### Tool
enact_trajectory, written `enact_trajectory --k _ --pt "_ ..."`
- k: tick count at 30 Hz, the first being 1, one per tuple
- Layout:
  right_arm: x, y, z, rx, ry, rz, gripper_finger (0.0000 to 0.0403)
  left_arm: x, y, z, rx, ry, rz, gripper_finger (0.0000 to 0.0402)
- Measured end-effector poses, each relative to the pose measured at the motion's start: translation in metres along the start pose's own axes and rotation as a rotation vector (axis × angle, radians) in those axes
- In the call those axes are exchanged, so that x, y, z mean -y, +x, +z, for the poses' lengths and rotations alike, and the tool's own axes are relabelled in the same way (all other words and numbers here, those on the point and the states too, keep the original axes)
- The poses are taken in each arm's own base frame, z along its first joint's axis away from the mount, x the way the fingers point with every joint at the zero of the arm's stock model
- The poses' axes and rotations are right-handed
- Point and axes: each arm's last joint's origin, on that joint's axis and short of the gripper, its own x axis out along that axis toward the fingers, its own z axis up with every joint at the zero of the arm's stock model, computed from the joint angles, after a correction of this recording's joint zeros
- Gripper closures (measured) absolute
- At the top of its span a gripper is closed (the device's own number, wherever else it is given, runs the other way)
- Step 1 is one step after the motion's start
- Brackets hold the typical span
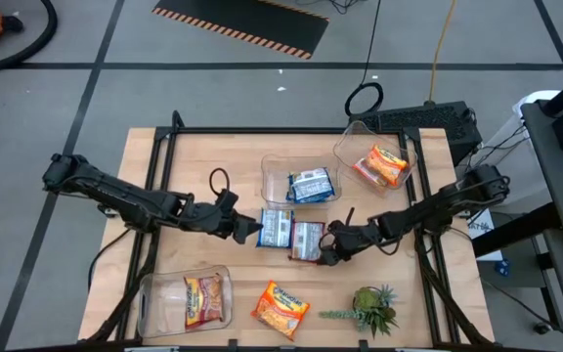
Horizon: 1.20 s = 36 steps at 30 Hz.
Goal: Sort Maruchan noodles
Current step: Stack the red noodle pack on top of the other red noodle pack into the bottom transparent bin
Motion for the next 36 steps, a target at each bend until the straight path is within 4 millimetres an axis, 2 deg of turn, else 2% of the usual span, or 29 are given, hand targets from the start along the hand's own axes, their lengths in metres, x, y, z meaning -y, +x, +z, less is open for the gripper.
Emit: enact_trajectory --k 12,17,22,33,36 --pt "0.007 0.009 -0.002 0.037 0.01 -0.048 0.0163 0.002 -0.002 -0.006 -0.019 0.03 -0.007 0.0172" --pt "0.012 0.016 -0.003 0.029 0.026 -0.063 0.0185 0.003 -0.004 -0.013 -0.047 0.065 -0.005 0.0172" --pt "0.013 0.021 -0.004 0.033 0.033 -0.051 0.0234 0.001 -0.006 -0.019 -0.078 0.09 0.022 0.0172" --pt "0.013 0.02 -0.003 0.071 0.034 -0.047 0.0389 0.0 -0.006 -0.019 -0.054 0.104 0.05 0.0172" --pt "0.008 0.02 -0.003 0.076 0.023 0.008 0.0395 0.002 -0.006 -0.018 -0.037 0.144 0.034 0.0172"
